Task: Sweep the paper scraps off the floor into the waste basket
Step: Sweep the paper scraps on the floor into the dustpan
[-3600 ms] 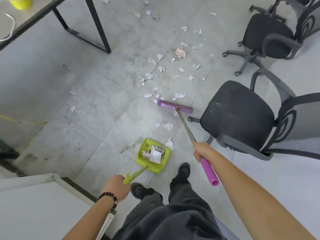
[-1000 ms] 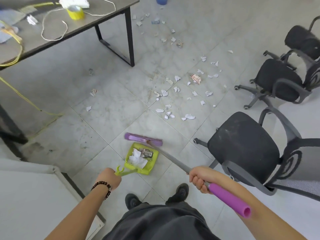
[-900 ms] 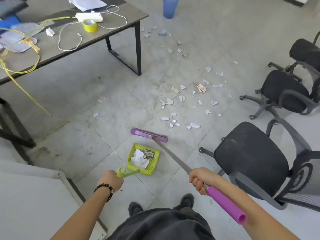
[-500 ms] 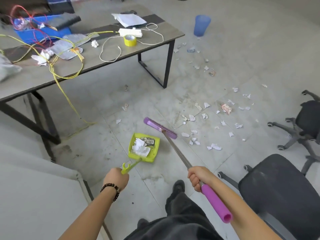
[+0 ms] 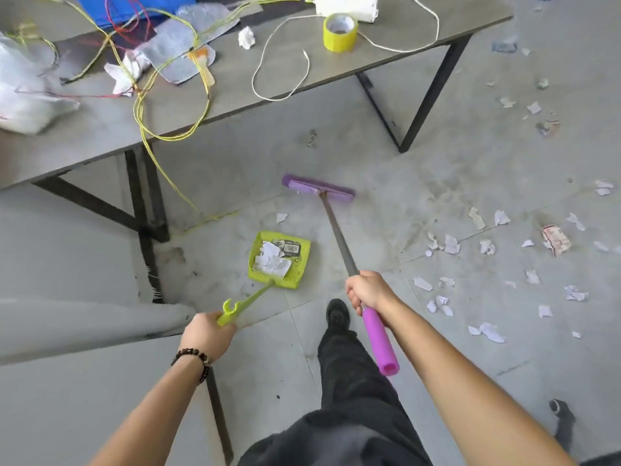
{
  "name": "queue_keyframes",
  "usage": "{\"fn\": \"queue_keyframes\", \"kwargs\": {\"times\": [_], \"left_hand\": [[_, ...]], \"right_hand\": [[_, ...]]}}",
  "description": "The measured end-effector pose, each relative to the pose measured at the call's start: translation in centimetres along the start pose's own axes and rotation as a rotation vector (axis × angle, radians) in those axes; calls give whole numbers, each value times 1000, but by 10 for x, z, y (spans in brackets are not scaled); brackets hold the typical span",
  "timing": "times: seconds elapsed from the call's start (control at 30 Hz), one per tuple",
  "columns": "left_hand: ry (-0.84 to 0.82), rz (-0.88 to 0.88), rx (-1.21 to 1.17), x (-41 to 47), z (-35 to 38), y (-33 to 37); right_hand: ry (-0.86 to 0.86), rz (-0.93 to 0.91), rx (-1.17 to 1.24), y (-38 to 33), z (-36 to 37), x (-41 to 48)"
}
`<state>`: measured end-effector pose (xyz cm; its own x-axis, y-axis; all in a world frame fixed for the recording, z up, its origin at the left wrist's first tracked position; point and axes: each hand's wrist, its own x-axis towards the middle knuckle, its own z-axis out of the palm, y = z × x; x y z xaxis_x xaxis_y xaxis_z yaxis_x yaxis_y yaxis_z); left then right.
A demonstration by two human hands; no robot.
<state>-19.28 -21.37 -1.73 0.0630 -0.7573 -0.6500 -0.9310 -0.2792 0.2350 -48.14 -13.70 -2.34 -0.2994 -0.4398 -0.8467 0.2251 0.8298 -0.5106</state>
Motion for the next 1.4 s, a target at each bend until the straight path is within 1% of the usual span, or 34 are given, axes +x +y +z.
{"fn": "queue_keyframes", "kwargs": {"times": [0.17, 0.33, 0.47, 0.57, 0.67, 0.73, 0.8, 0.87, 0.9, 0.97, 1.03, 1.13, 1.27, 1.33, 1.4], "left_hand": [[4, -74, -2, 63, -22, 62], [-16, -114, 61, 98, -35, 97], [12, -63, 130, 127, -43, 117], [19, -16, 167, 147, -48, 137], [10, 15, 177, 158, -47, 151], [-12, 26, 178, 157, -47, 156], [-41, 25, 170, 154, -46, 157], [-63, 26, 166, 151, -46, 157], [-71, 30, 171, 151, -47, 156], [-85, 43, 182, 151, -49, 156], [-94, 52, 165, 151, -52, 154], [-90, 50, 141, 151, -57, 147], [-80, 62, 173, 153, -62, 126], [-76, 57, 169, 154, -67, 114], [-78, 42, 151, 159, -74, 106]], "right_hand": [[5, -102, -139, -93, 0, 99], [64, -188, -214, -170, 15, 206], [68, -131, -127, -213, 29, 290], [75, -41, -115, -205, 42, 329], [18, 79, -152, -147, 54, 322], [-34, 180, -114, -101, 53, 291], [-65, 337, -67, -60, 44, 251], [-68, 430, -102, -31, 29, 215], [-36, 422, -141, -21, 21, 204], [86, 345, -221, -15, 8, 188], [142, 270, -266, -18, 2, 177], [153, 194, -287, -37, 12, 176], [203, 115, -359, -80, 47, 207], [195, 120, -381, -98, 68, 220], [141, 158, -426, -108, 86, 216]]}}
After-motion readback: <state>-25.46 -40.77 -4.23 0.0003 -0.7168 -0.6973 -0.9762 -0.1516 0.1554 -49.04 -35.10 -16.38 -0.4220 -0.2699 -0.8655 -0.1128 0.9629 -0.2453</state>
